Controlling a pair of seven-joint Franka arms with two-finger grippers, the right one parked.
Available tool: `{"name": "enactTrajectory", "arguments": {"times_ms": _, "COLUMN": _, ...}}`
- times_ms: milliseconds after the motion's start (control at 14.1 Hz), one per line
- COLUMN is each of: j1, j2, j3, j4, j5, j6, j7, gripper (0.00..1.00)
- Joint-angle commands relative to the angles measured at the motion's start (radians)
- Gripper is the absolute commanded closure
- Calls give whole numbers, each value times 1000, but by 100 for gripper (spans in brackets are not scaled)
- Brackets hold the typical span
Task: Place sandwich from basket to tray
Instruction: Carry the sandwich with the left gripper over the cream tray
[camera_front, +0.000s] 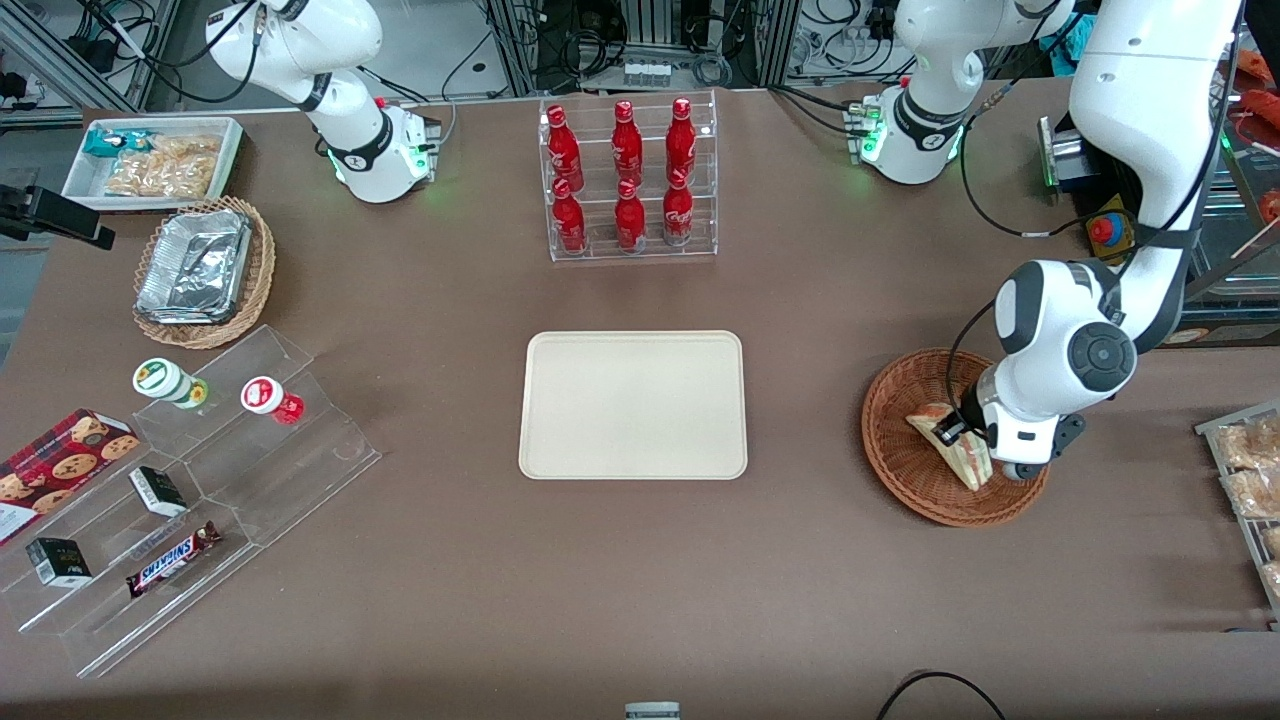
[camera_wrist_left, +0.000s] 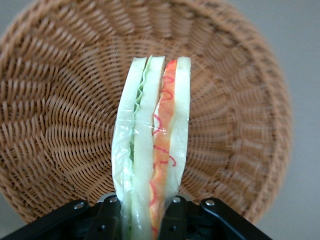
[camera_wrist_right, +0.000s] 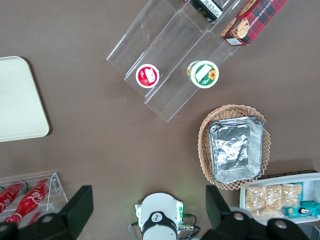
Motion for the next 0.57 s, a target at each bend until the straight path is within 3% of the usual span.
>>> {"name": "enactTrajectory", "arguments": {"times_ms": 0, "j1": -53, "j2": -78, "j3": -55, "j4": 54, "j5": 12, "j6": -126, "j7": 1, "gripper": 84}}
{"name": "enactTrajectory", "arguments": {"times_ms": 213, "j1": -206, "j2": -26, "j3": -104, "j4": 195, "j5": 12, "j6": -252, "j7": -12, "gripper": 84}}
{"name": "enactTrajectory", "arguments": {"times_ms": 496, "j1": -441, "j2": 117, "j3": -104, "j4": 378, "j5": 5, "j6": -263, "j7": -111, "gripper": 83}}
